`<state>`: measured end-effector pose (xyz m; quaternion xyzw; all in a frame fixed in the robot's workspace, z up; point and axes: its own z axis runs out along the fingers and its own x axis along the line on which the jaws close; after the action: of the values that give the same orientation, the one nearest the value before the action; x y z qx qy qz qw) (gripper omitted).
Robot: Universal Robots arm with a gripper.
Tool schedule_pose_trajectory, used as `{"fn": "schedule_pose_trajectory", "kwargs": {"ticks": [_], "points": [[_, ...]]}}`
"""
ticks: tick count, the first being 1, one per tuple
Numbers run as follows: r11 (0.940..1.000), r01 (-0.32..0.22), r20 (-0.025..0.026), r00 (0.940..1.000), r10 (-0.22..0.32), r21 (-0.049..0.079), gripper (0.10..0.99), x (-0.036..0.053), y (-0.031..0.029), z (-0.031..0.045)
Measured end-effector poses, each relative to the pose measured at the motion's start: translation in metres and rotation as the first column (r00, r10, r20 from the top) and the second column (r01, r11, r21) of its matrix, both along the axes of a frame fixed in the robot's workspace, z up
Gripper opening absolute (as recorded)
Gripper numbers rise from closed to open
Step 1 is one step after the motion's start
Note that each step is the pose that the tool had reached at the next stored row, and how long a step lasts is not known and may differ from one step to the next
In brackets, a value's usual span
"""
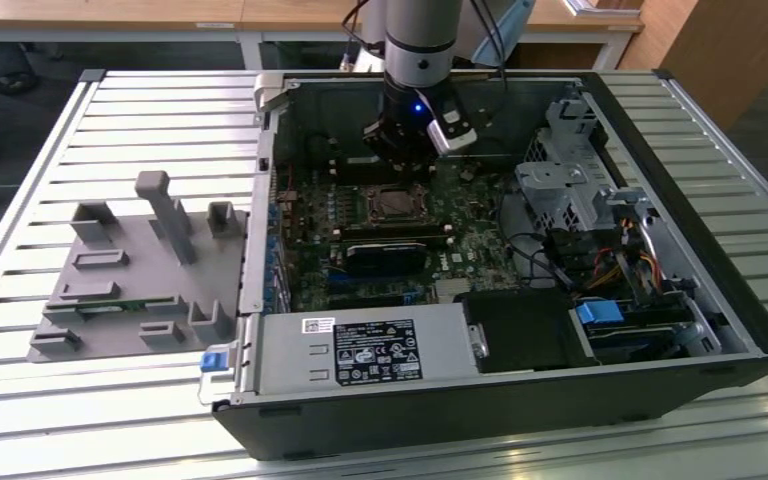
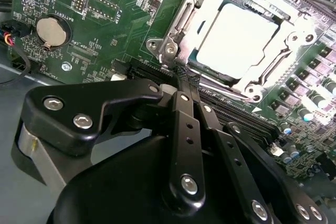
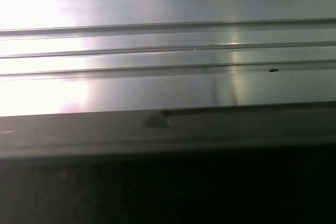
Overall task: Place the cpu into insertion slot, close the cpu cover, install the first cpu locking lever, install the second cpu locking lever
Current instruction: 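Install the first cpu locking lever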
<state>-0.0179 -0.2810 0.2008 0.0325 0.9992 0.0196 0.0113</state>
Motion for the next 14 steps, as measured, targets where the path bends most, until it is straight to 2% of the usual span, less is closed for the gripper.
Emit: {"fn": "schedule_pose_trajectory", "kwargs": {"ticks": [7, 14], "points": [[0.9999, 0.0, -0.0002, 1.0, 0.0, -0.012, 0.106, 0.0, 0.0, -0.0019], [0.9999, 0.0, -0.0002, 1.0, 0.0, -0.015, 0.106, 0.0, 0.0, -0.0043]]}}
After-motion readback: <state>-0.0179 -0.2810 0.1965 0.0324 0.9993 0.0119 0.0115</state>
